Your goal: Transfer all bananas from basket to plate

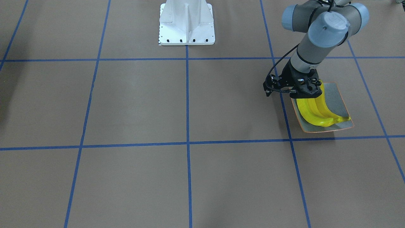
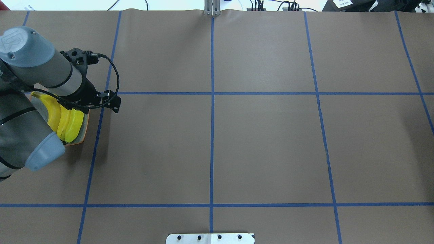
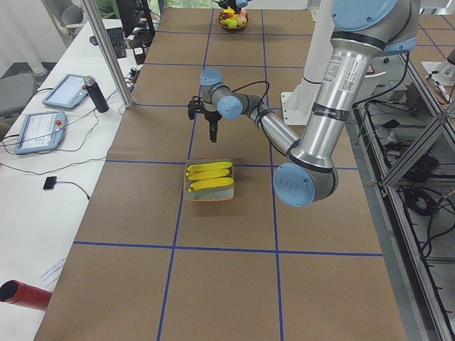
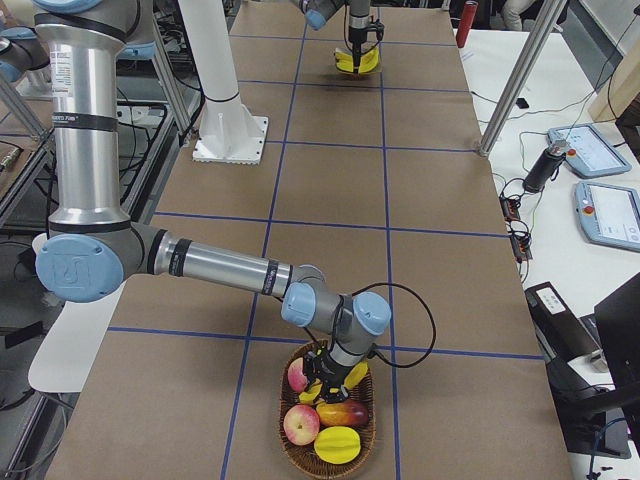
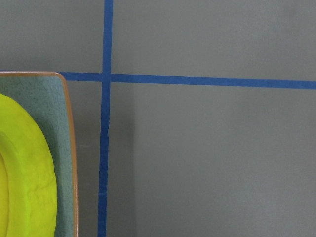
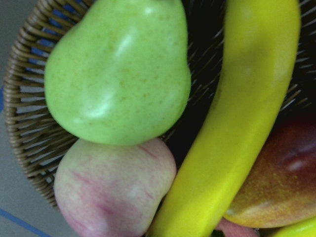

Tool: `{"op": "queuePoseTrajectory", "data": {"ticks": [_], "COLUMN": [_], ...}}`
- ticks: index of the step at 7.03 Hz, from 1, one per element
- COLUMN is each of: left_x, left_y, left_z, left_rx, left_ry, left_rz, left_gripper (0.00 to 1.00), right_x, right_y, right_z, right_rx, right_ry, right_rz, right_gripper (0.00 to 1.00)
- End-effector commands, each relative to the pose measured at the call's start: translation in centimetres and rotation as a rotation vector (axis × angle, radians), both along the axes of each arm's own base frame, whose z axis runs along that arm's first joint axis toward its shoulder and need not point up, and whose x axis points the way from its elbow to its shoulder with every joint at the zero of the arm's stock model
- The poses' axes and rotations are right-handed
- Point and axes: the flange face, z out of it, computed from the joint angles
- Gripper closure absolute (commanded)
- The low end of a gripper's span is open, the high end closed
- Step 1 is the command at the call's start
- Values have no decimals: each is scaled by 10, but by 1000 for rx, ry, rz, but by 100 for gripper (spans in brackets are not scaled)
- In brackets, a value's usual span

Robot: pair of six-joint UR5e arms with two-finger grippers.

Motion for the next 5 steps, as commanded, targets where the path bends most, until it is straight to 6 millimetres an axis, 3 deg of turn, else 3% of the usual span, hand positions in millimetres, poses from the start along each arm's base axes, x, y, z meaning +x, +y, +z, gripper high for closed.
{"op": "queuePoseTrajectory", "data": {"ticks": [1,2,5], "left_x": [1,1,1], "left_y": [0,0,0], "left_z": [1,0,1], "left_rx": [0,1,0], "left_ry": [-3,-2,-3], "left_rz": [0,0,0], "left_gripper": [0,0,0], "right_x": [0,-1,-8], "right_y": [-3,-10,-43], "right_z": [-2,-7,-35], "right_rx": [4,12,51], "right_ry": [6,5,-20], "right_rz": [2,7,29], "right_gripper": [60,50,52]}}
